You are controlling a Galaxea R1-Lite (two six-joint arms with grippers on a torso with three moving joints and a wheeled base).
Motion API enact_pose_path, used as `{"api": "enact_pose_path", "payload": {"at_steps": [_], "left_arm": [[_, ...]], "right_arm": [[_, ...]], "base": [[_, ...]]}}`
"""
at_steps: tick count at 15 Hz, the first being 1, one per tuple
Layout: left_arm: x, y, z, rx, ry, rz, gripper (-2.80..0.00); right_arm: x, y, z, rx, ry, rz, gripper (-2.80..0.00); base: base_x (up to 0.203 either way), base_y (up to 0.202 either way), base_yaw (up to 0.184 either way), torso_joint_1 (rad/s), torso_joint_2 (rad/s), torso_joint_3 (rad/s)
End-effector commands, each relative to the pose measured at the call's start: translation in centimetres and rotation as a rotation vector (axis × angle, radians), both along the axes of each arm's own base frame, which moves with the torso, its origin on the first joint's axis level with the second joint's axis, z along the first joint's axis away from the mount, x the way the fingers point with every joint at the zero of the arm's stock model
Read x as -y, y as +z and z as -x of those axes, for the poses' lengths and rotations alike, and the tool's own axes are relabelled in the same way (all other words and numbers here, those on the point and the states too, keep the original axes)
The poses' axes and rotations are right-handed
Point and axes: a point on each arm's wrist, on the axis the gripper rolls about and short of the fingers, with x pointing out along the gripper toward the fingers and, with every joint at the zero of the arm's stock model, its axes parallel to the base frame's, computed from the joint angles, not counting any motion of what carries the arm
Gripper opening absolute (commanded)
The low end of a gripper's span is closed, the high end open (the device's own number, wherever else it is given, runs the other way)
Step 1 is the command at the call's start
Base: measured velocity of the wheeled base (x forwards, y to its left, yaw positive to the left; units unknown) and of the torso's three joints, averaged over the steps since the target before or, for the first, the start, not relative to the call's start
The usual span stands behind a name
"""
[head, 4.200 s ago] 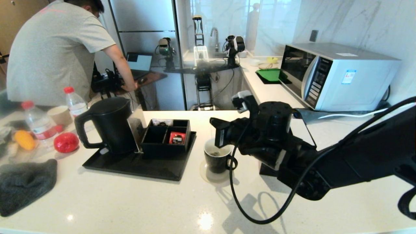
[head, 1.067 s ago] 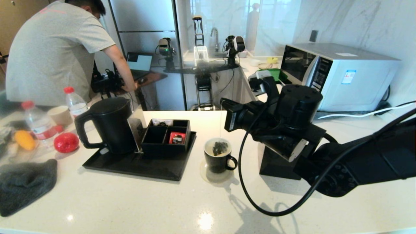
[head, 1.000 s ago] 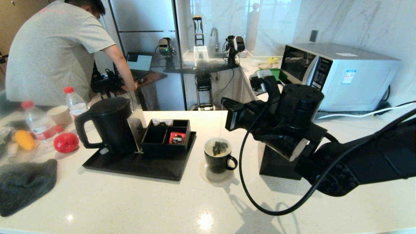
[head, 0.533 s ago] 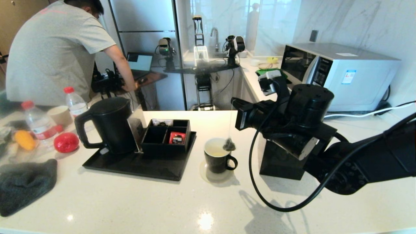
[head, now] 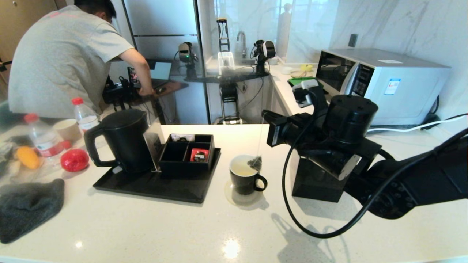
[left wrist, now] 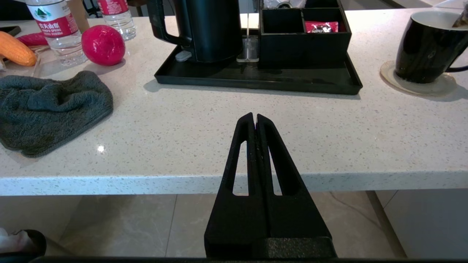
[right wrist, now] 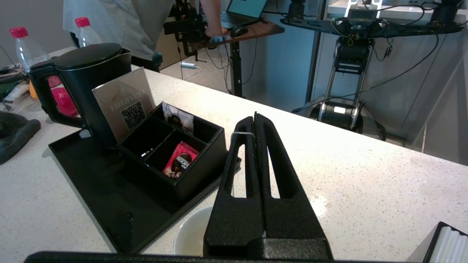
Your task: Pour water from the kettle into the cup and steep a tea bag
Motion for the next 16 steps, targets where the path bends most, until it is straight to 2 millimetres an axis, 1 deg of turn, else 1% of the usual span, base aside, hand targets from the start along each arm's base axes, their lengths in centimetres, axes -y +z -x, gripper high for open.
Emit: {"api": "enact_pose_path", "payload": {"at_steps": [1, 7, 11, 13, 16], "left_arm": [[0.0, 0.0, 0.0, 0.000, 0.000, 0.000, -2.80], [0.0, 0.0, 0.0, 0.000, 0.000, 0.000, -2.80], [0.0, 0.0, 0.0, 0.000, 0.000, 0.000, -2.80], [0.0, 0.0, 0.0, 0.000, 0.000, 0.000, -2.80], [0.0, 0.0, 0.0, 0.000, 0.000, 0.000, -2.80]], "right_arm": [[0.1, 0.2, -0.1, 0.007, -0.005, -0.005, -2.80], [0.7, 0.8, -0.6, 0.032, -0.027, -0.021, -2.80], [1.5, 2.5, -1.1, 0.075, -0.052, -0.048, -2.80], [2.4, 3.5, -1.5, 0.099, -0.078, -0.063, -2.80], [3.5, 4.3, -1.6, 0.106, -0.105, -0.066, -2.80]], "base": [[0.000, 0.000, 0.000, 0.000, 0.00, 0.000], [0.000, 0.000, 0.000, 0.000, 0.00, 0.000], [0.000, 0.000, 0.000, 0.000, 0.00, 0.000], [0.000, 0.000, 0.000, 0.000, 0.00, 0.000], [0.000, 0.000, 0.000, 0.000, 0.00, 0.000]]}}
